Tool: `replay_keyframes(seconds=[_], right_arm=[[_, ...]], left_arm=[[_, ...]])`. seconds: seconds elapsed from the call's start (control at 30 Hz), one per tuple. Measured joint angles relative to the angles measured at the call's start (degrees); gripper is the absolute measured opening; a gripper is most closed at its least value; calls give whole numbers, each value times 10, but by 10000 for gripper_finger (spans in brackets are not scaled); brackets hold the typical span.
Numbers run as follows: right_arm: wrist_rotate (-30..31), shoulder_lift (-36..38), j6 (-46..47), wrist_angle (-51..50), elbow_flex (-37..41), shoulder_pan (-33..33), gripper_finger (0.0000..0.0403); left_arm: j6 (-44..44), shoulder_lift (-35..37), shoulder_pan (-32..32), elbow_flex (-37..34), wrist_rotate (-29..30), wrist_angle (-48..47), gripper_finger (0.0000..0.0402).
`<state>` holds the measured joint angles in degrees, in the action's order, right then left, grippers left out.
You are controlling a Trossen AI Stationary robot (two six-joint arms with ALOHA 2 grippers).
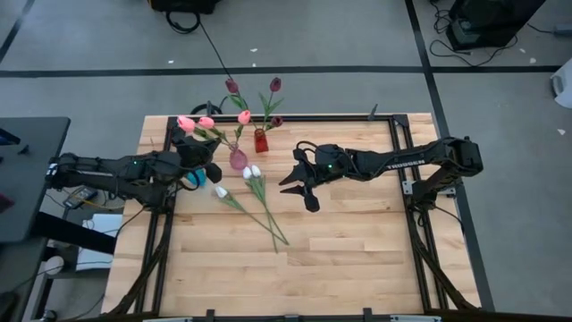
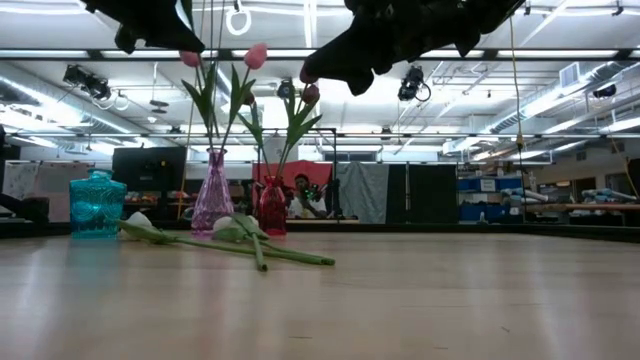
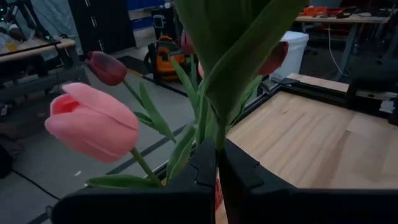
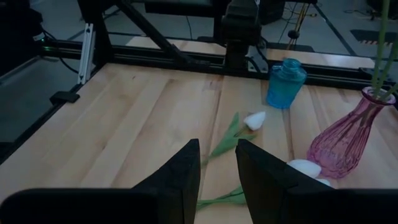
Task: Sort flowers into vase by color
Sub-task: Put the pink flower into the purple vase
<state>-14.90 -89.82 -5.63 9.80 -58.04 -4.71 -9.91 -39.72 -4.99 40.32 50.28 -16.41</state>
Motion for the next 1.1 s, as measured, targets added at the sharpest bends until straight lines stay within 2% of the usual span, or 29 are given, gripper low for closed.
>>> replay_keyframes(seconds=[0.27, 0.4, 0.77, 1.1], right_arm=[[-2, 0, -1, 9, 0, 0, 117], [-2, 0, 0, 13, 0, 0, 117], [-2, 0, 0, 12, 0, 1, 117], [-2, 0, 1, 20, 0, 6, 117]], left_arm=[[-7, -17, 6, -12, 12, -1, 11], [21, -46, 18, -12, 12, 13, 11], [23, -59, 24, 11, -19, 30, 11], [79, -82, 46, 13, -4, 77, 11]])
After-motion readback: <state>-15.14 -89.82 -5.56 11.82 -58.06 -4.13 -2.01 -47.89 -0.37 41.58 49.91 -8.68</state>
